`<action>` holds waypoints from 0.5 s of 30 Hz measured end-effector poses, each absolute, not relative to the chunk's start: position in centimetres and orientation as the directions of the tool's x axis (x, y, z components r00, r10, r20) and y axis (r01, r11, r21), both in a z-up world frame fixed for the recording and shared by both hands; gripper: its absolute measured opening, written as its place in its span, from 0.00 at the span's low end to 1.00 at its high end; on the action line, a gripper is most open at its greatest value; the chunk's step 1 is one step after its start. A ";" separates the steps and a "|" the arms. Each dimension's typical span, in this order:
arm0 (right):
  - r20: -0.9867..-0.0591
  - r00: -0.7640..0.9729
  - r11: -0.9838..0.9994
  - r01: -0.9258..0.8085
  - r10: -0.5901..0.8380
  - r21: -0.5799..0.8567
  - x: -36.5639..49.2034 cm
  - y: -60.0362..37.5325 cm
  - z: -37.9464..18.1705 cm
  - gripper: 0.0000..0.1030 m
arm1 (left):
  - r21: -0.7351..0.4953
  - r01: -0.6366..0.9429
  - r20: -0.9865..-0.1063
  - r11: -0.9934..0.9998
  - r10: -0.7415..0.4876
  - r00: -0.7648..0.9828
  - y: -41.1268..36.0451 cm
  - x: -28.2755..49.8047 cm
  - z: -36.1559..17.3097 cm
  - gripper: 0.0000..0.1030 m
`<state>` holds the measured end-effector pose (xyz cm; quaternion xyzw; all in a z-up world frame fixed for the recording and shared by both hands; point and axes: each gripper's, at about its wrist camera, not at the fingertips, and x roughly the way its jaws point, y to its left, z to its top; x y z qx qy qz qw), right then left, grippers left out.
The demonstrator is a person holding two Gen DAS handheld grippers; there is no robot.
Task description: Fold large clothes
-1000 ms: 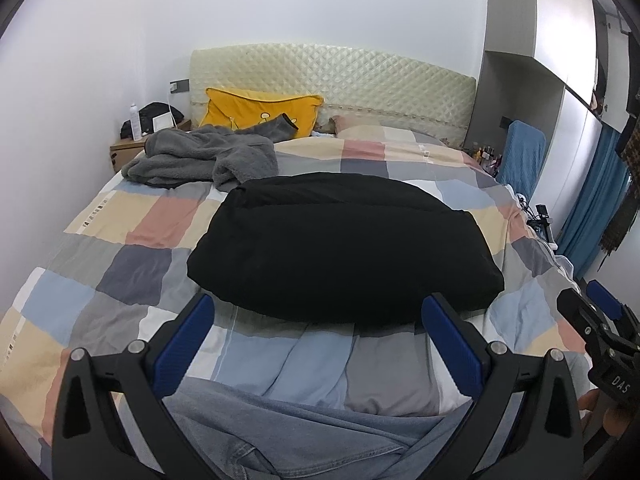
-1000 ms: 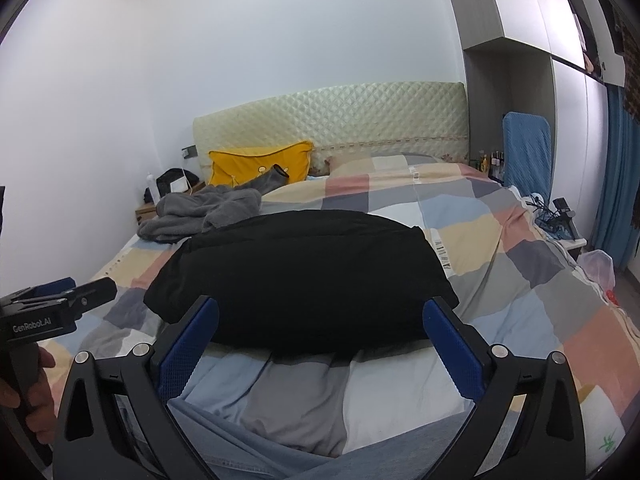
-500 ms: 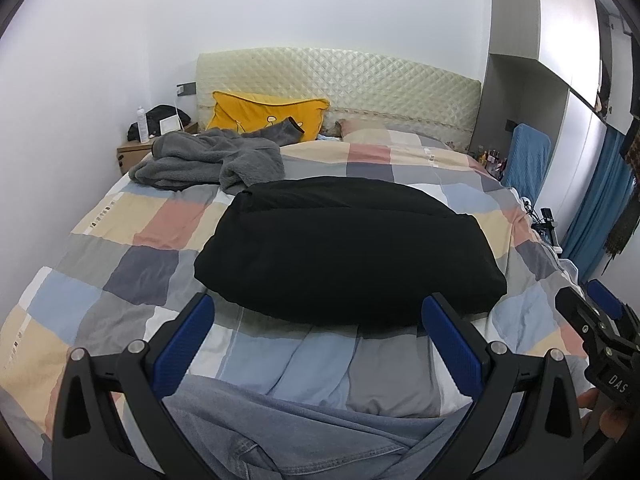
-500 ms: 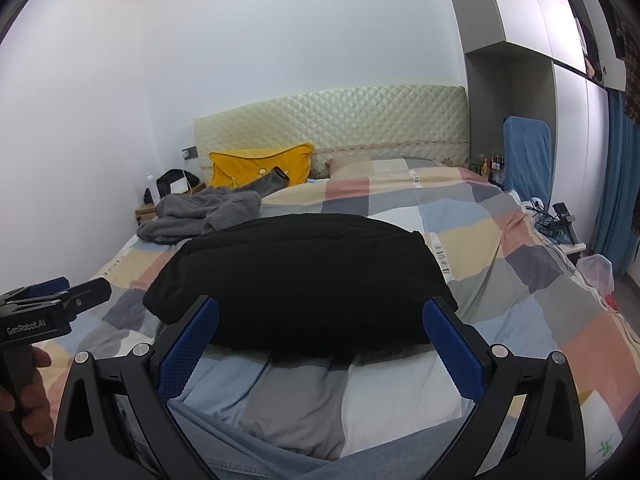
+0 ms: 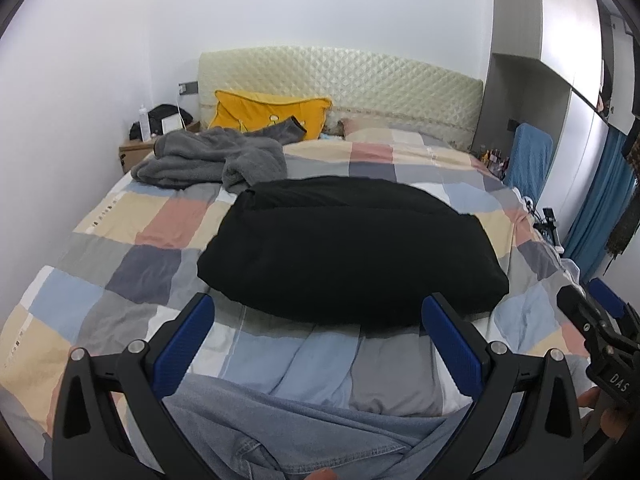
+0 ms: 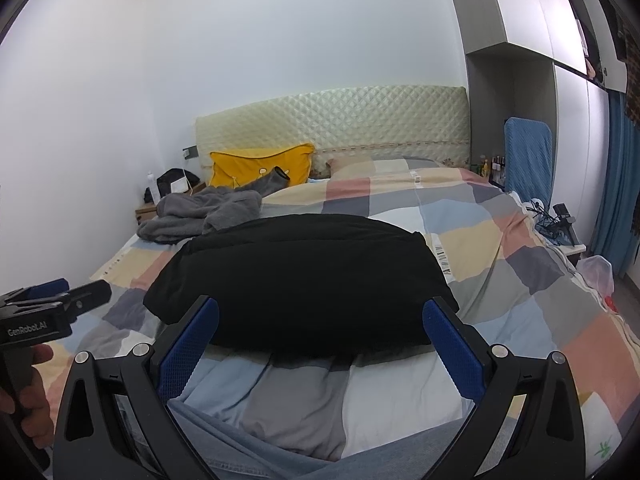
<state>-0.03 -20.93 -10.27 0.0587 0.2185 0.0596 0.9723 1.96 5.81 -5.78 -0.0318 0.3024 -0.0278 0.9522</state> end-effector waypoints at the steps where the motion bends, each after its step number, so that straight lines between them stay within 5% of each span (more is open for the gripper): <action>1: -0.420 0.897 0.986 -0.090 0.140 0.137 0.0 -20.9 -10.3 1.00 | -0.076 0.036 -0.571 0.996 -0.073 0.818 5.8 1.9 -5.7 1.00; 15: -0.414 0.899 0.988 -0.101 0.142 0.120 -0.3 -20.5 -10.2 1.00 | -0.047 0.005 -0.605 0.999 -0.033 0.795 5.8 2.1 -6.1 1.00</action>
